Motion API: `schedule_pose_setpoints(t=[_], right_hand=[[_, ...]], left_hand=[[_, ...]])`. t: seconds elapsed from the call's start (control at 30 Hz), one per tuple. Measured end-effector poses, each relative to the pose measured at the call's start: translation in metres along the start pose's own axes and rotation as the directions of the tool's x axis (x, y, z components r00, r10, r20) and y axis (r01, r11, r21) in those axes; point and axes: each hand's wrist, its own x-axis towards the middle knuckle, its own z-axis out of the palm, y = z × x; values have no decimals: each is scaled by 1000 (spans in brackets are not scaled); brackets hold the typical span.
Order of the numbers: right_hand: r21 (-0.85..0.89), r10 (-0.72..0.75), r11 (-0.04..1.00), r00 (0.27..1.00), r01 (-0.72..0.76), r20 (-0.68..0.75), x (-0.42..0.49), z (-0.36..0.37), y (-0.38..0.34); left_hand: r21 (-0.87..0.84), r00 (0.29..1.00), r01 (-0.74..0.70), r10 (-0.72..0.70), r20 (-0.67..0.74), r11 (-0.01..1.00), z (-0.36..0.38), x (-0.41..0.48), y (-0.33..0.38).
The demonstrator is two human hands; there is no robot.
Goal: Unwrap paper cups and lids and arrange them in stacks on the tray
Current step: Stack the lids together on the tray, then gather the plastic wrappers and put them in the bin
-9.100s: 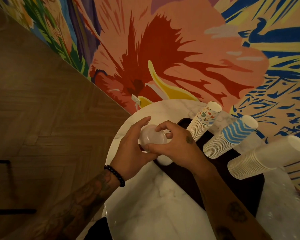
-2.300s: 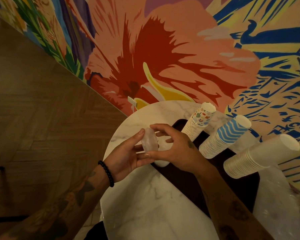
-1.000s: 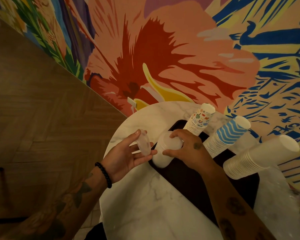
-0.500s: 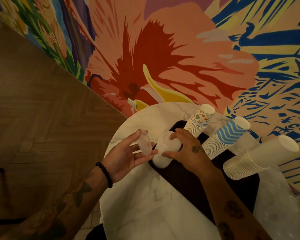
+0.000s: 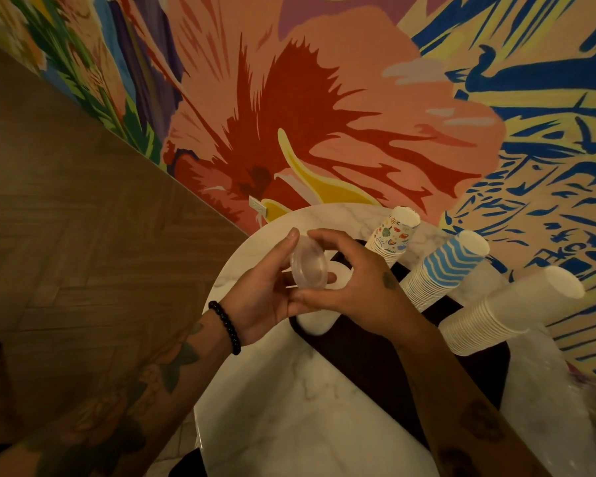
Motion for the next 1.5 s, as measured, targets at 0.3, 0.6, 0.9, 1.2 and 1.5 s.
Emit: schedule_pose_setpoints(t=[0.3, 0.6, 0.9, 1.2, 1.5], right_hand=[[-250, 207, 940, 971, -230, -117, 7, -10, 27], [-258, 295, 916, 951, -308, -90, 0, 9, 48], [-273, 259, 920, 958, -283, -121, -3, 19, 59], [-188, 187, 958, 969, -215, -159, -21, 19, 60], [-73, 450, 860, 818, -505, -359, -96, 43, 34]], left_hand=[[642, 943, 30, 191, -272, 766, -55, 22, -19], [958, 967, 243, 115, -227, -152, -125, 22, -72], [943, 978, 204, 23, -206, -262, -151, 17, -89], [936, 983, 166, -17, -180, -311, -155, 12, -88], [931, 991, 35, -106, -79, -362, -163, 4, -82]])
